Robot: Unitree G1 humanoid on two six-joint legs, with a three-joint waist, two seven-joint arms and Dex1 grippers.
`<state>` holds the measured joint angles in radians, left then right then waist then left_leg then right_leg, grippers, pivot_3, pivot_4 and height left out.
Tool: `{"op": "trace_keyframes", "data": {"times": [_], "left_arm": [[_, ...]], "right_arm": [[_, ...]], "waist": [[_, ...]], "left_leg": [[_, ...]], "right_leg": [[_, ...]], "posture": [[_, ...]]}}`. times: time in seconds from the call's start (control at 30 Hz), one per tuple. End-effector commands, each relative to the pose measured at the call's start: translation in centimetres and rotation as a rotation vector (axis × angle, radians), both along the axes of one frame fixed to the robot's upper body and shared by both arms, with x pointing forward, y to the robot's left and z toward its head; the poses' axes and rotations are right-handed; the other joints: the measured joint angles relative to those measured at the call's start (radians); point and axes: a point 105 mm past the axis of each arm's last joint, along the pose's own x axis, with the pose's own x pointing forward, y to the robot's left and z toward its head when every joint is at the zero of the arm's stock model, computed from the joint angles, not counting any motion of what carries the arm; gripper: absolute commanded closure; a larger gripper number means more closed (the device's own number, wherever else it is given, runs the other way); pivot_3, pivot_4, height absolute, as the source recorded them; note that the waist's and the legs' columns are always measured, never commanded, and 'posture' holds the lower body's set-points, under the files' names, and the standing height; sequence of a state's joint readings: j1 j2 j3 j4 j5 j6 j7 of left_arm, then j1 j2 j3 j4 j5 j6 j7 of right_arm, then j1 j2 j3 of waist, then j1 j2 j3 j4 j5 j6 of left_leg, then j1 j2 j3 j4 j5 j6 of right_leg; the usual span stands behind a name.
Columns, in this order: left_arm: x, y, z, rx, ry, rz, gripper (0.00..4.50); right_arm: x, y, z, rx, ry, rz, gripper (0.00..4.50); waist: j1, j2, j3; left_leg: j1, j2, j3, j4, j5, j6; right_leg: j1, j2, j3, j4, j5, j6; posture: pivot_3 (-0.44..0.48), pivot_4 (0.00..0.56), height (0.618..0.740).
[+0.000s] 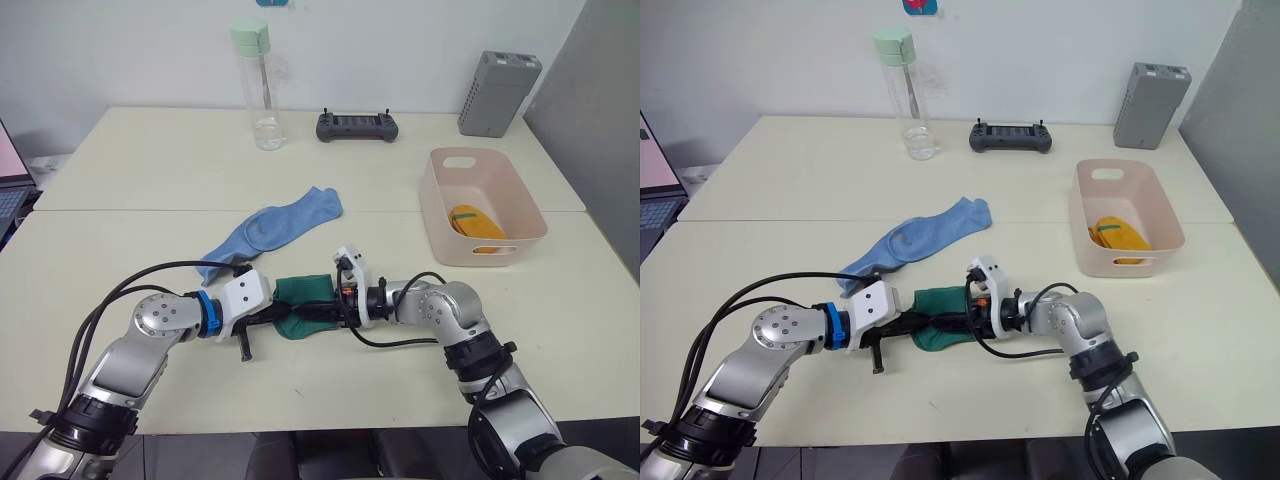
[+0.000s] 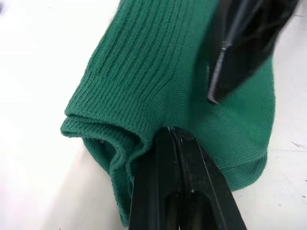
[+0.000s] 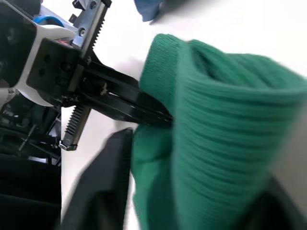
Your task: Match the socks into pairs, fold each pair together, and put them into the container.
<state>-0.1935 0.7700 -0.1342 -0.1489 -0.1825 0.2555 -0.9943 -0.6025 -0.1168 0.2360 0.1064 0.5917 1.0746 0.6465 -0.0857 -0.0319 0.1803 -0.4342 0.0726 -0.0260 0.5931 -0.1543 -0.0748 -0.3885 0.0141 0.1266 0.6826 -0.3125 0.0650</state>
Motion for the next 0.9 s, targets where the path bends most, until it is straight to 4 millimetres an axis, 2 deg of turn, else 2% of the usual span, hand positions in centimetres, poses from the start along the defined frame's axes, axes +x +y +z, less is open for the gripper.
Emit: {"op": "trace_keyframes", "data": {"times": [0.03, 0.1, 0.13, 0.23, 0.3, 0.43, 0.5, 0.53, 0.63, 0.67, 0.73, 0.83, 0.9], "left_arm": [[0.3, -0.3, 1.5, -0.051, -0.035, -0.001, 4.50], [0.3, -0.9, 2.8, -0.121, -0.037, -0.020, 4.50], [0.4, -1.2, 3.7, -0.164, -0.033, -0.032, 4.32], [0.2, -1.8, 5.6, -0.255, -0.011, -0.059, 3.58], [0.4, -2.3, 7.9, -0.328, -0.006, -0.077, 3.02], [1.4, -3.9, 12.1, -0.439, -0.064, -0.101, 1.80], [1.8, -5.2, 13.9, -0.494, -0.094, -0.115, 1.18], [1.9, -5.7, 14.4, -0.510, -0.101, -0.119, 0.87], [2.7, -8.1, 15.7, -0.525, -0.171, -0.143, 0.01], [2.9, -9.2, 16.1, -0.548, -0.188, -0.153, 0.01], [3.2, -11.1, 16.6, -0.580, -0.205, -0.170, 0.01], [4.1, -13.7, 17.7, -0.591, -0.269, -0.167, 0.01], [4.4, -14.9, 17.9, -0.558, -0.299, -0.193, 0.01]], "right_arm": [[-0.2, 0.2, 1.8, 0.062, -0.050, 0.017, 3.53], [-0.4, 0.0, 2.3, 0.080, -0.063, 0.018, 4.27], [-0.5, -0.2, 2.8, 0.097, -0.074, 0.018, 4.48], [-0.6, -1.1, 4.4, 0.129, -0.105, 0.006, 4.50], [0.0, -2.8, 6.8, 0.154, -0.170, -0.038, 4.50], [2.1, -8.3, 11.9, 0.125, -0.344, -0.199, 4.50], [3.5, -11.8, 13.8, 0.020, -0.470, -0.298, 4.50], [3.8, -12.9, 14.3, -0.019, -0.512, -0.322, 4.50], [5.7, -18.0, 17.8, -0.224, -0.768, -0.439, 4.50], [6.5, -19.9, 18.9, -0.348, -0.908, -0.454, 4.50], [7.6, -22.1, 19.2, -0.567, -1.077, -0.407, 4.50], [9.4, -24.9, 17.8, -0.842, -1.198, -0.328, 4.50], [10.4, -26.1, 16.9, -0.954, -1.241, -0.302, 4.50]], "waist": [[0.000, 0.000, 0.000], [0.001, 0.000, 0.000], [0.001, 0.000, 0.000], [0.003, 0.000, 0.000], [0.005, 0.000, 0.000], [0.013, 0.000, 0.001], [0.021, 0.000, 0.001], [0.025, 0.000, 0.001], [0.028, 0.000, 0.001], [0.029, 0.000, 0.001], [0.029, 0.001, 0.002], [0.024, 0.001, 0.002], [0.018, 0.001, 0.002]], "left_leg": [[0.000, 0.000, 0.000, 0.000, 0.000, 0.000], [-0.001, 0.000, 0.000, 0.000, 0.000, 0.000], [-0.001, 0.000, 0.000, 0.000, 0.000, 0.000], [-0.002, 0.000, -0.001, 0.000, 0.000, 0.000], [-0.002, 0.000, -0.001, 0.000, 0.000, 0.000], [-0.003, -0.001, -0.001, 0.002, 0.000, 0.000], [-0.003, -0.002, -0.001, 0.003, 0.000, 0.000], [-0.003, -0.002, -0.001, 0.003, 0.000, 0.000], [-0.003, -0.003, 0.000, 0.002, 0.000, 0.000], [-0.003, -0.003, 0.000, 0.001, 0.000, 0.000], [-0.003, -0.004, 0.001, 0.001, 0.000, 0.000], [-0.002, -0.005, 0.001, 0.001, 0.000, 0.000], [-0.002, -0.005, 0.001, 0.001, 0.000, 0.000]], "right_leg": [[0.000, 0.000, 0.000, 0.000, 0.000, 0.000], [0.000, 0.000, 0.000, 0.000, 0.000, 0.000], [0.000, 0.000, 0.000, 0.000, 0.000, 0.000], [0.000, 0.000, -0.001, 0.000, 0.000, 0.000], [0.000, 0.000, -0.001, 0.000, 0.000, 0.000], [0.000, 0.000, -0.001, -0.001, 0.001, 0.001], [0.001, -0.001, 0.000, -0.001, 0.001, 0.002], [0.001, -0.001, 0.000, -0.002, 0.001, 0.002], [0.000, -0.001, 0.000, -0.002, 0.001, 0.002], [0.000, -0.001, 0.000, -0.003, 0.001, 0.002], [0.000, -0.002, 0.001, -0.003, 0.001, 0.002], [0.001, -0.003, 0.002, -0.004, 0.001, 0.002], [0.001, -0.003, 0.003, -0.003, 0.001, 0.001]], "posture": [[0.000, 0.150, 0.740], [0.000, 0.150, 0.740], [0.000, 0.150, 0.740], [0.000, 0.150, 0.740], [0.000, 0.150, 0.740], [0.000, 0.150, 0.740], [0.000, 0.150, 0.740], [0.000, 0.150, 0.740], [0.000, 0.150, 0.740], [0.000, 0.150, 0.740], [0.000, 0.150, 0.740], [0.000, 0.150, 0.740], [0.000, 0.150, 0.740]]}}
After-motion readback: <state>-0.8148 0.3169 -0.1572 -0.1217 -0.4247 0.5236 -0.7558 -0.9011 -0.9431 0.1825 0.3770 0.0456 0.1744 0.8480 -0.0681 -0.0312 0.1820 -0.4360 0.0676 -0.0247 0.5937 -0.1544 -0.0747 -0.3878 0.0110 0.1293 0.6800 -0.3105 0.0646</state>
